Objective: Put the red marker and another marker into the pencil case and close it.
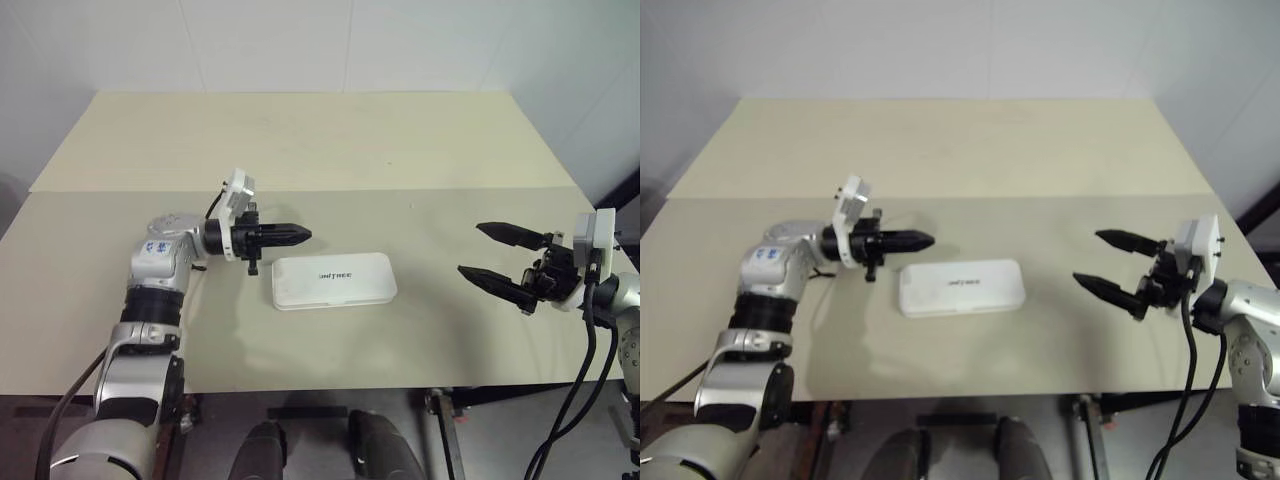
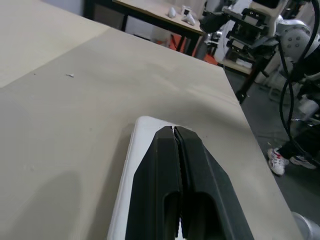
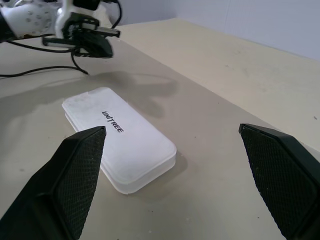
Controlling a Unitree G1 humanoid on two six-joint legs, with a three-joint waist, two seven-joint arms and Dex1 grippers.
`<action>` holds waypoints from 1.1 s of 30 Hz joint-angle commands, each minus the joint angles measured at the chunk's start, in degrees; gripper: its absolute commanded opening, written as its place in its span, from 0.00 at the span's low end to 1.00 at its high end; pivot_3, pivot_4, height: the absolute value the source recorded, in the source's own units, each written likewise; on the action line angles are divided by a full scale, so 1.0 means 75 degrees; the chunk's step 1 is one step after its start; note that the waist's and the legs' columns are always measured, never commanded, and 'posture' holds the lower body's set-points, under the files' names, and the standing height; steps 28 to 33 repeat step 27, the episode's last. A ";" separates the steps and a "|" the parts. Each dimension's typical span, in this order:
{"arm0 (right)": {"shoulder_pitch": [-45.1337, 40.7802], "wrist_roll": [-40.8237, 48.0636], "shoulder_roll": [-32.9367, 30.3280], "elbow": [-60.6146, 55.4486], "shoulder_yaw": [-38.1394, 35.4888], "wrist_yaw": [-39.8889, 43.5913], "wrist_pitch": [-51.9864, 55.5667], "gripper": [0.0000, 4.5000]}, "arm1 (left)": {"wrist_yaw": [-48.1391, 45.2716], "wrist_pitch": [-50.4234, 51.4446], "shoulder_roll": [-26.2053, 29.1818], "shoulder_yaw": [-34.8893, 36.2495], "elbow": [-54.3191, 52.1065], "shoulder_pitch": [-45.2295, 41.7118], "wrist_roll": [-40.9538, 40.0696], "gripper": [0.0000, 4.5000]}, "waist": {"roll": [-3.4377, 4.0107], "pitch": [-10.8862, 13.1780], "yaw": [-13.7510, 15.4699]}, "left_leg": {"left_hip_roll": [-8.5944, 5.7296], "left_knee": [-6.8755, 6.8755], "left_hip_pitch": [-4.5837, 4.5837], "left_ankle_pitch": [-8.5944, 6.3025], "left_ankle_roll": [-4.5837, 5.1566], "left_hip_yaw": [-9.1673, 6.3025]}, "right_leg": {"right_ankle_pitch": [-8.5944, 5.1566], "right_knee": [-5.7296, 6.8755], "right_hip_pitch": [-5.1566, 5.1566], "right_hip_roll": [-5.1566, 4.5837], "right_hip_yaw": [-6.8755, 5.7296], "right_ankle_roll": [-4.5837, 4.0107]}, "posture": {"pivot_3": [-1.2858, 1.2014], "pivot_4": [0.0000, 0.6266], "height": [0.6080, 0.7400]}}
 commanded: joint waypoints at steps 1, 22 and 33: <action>-0.0183 -0.0024 -0.0012 0.0092 0.0011 0.0101 -0.0170 1.00 | 0.0135 -0.0030 0.0452 0.0130 -0.1146 0.0474 -0.0332 0.09 | 0.0000 0.0000 -0.0003 | 0.0000 -0.0001 0.0000 0.0000 0.0000 0.0001 | 0.0000 -0.0001 0.0000 -0.0002 0.0001 0.0000 | 0.52 0.24 1.00; -0.1760 -0.0496 0.0036 0.1653 0.0666 0.0875 -0.0515 1.00 | 0.0349 -0.2331 0.1710 0.0719 -0.1996 0.1769 -0.0810 0.99 | 0.0010 0.0005 -0.0011 | 0.0009 0.0000 0.0009 -0.0001 0.0001 0.0016 | -0.0024 -0.0009 0.0001 -0.0003 -0.0004 -0.0046 | 0.52 0.24 1.00; -0.1610 -0.0421 0.0190 0.1386 0.0665 0.0761 -0.0476 1.00 | 0.0390 -0.2430 0.1995 0.0696 -0.1927 0.1745 -0.0888 0.99 | 0.0011 0.0006 -0.0003 | 0.0007 -0.0009 0.0008 -0.0005 0.0002 0.0015 | -0.0015 -0.0008 -0.0001 -0.0005 -0.0006 -0.0028 | 0.52 0.24 1.00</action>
